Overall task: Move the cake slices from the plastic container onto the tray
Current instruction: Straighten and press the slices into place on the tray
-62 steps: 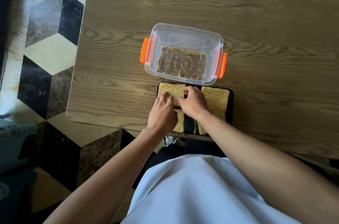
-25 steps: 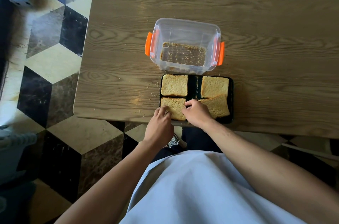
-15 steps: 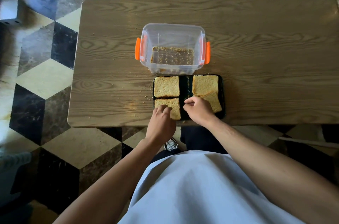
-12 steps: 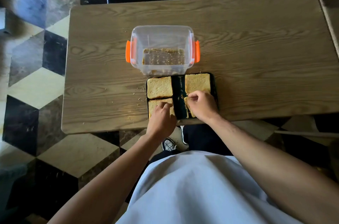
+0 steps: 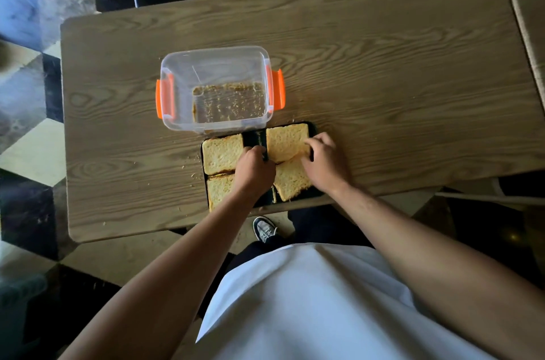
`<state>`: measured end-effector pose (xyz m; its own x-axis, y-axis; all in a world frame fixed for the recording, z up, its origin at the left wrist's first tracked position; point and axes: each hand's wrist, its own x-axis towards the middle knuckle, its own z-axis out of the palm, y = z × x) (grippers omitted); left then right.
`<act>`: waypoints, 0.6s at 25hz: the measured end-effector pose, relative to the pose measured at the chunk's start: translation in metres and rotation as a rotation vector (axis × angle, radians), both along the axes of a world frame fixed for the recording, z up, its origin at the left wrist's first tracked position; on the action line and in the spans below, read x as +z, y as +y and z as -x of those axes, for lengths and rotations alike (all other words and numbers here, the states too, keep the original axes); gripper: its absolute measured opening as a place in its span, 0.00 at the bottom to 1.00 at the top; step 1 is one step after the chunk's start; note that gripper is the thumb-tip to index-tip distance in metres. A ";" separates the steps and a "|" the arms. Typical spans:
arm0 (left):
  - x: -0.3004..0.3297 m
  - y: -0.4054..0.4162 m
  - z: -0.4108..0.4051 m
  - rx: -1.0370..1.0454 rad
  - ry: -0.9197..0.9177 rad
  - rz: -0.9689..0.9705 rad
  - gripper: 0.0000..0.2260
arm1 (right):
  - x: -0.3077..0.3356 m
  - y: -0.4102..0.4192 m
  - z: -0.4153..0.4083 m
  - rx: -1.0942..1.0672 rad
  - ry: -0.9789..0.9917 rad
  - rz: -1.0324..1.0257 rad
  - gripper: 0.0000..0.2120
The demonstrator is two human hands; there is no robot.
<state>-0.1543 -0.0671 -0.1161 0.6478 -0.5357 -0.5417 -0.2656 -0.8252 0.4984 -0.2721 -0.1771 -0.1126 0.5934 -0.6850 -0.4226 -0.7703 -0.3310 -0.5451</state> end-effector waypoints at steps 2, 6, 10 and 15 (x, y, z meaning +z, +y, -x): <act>-0.004 -0.006 -0.001 -0.008 -0.002 -0.027 0.10 | -0.003 -0.002 0.001 0.108 -0.032 -0.042 0.20; -0.005 -0.015 0.003 -0.036 0.006 -0.049 0.12 | -0.006 -0.010 0.001 0.165 -0.050 -0.072 0.21; -0.002 -0.023 0.007 -0.024 0.027 -0.029 0.13 | -0.009 -0.018 0.002 0.147 -0.063 -0.067 0.20; 0.002 -0.025 0.014 -0.011 0.007 0.007 0.15 | -0.007 -0.019 0.005 0.114 -0.062 -0.072 0.19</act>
